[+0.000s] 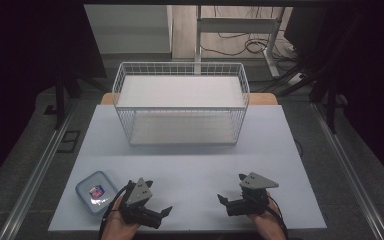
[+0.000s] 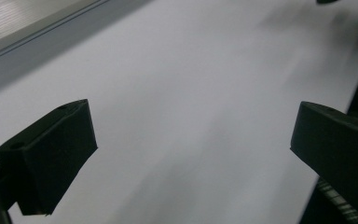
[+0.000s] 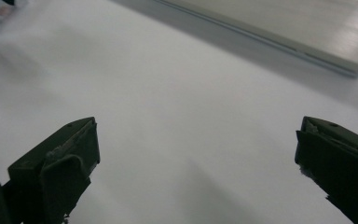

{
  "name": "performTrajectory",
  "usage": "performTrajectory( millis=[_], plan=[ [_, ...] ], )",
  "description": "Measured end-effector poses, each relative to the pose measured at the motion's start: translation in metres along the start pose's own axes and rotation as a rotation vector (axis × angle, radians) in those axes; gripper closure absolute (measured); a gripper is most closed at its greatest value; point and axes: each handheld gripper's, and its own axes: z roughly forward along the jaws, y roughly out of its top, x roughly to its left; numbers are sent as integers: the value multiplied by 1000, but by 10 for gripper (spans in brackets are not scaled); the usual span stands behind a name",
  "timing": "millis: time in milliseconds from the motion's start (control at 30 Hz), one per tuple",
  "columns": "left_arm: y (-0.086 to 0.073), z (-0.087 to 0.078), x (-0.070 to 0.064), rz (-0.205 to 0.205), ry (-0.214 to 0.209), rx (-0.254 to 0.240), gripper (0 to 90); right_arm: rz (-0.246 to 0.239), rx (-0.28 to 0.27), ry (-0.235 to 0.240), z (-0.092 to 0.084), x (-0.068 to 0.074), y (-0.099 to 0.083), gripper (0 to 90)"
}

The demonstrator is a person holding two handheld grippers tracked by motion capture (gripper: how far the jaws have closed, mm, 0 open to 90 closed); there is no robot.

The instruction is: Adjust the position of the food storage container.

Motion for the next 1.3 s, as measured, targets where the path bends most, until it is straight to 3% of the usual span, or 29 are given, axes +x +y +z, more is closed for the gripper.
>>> performTrajectory(
  millis=[67, 167, 267, 400, 567, 667, 800, 1133, 1200, 1300],
  plan=[
    [-3, -1, 5, -27, -3, -5, 3, 12, 7, 9, 4, -2, -1, 0],
    [-7, -4, 12, -73, 2, -10, 9, -25, 16, 11, 6, 0, -2, 0],
    [-9, -5, 15, -81, 14, 7, 9, -50, 17, -2, 8, 4, -2, 0],
    [-8, -7, 17, -100, -24, 3, 12, -53, 26, 0, 11, 6, -3, 0],
    [-8, -11, 18, -82, -1, 24, 50, -75, 37, -10, 12, 7, -4, 0],
    [-10, -19, 21, -72, 10, 29, 127, -81, 37, -12, 11, 7, -4, 0],
    [-14, -37, 28, -75, 16, 18, 320, -84, 38, -21, 10, 6, -3, 0],
    [-41, -97, 47, -160, 90, -41, 811, -99, 56, -32, 11, 7, -4, 0],
    [-48, -108, 49, -172, 104, -52, 875, -101, 57, -33, 11, 7, -4, 0],
    [-59, -122, 53, -194, 130, -56, 899, -107, 58, -33, 12, 8, -4, 0]
  ],
)
